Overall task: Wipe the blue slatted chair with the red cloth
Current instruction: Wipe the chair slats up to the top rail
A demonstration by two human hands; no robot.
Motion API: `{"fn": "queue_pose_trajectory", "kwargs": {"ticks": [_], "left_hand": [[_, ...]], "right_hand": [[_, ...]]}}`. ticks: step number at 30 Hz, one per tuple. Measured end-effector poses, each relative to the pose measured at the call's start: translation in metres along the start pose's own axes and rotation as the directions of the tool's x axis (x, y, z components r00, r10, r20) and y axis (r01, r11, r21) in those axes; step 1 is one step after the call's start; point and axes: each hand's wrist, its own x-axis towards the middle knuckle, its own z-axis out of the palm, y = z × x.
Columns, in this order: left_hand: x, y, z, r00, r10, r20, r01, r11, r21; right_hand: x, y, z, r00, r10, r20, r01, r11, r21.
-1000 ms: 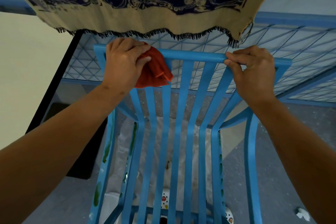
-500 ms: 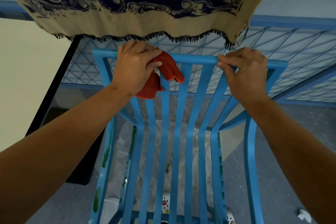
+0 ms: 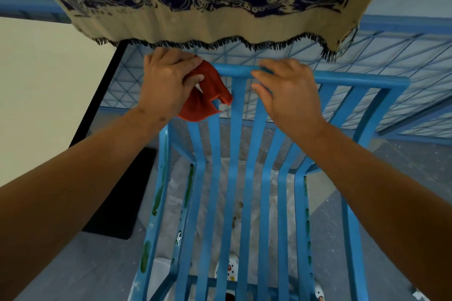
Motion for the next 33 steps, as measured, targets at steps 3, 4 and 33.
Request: {"fn": "queue_pose_trajectory", "kwargs": {"ticks": [3,4,33], "left_hand": [[0.005,0.013,0.005,0.999,0.039,-0.012,-0.039,0.999,0.017],[0.008,0.019,0.008,0.998,0.061,-0.012,-0.061,0.998,0.020],[0.010,-0.033,-0.017,0.995,0.059,0.078,-0.056,0.998,-0.043]], "right_hand": [[0.013,-0.004,0.016,0.999,0.039,-0.001,-0.039,0.999,-0.035],[0.016,-0.005,0.019,0.998,0.061,-0.018,-0.061,0.998,-0.032],[0.025,-0.013,0.020,0.982,0.189,-0.004,-0.189,0.980,0.059]]}}
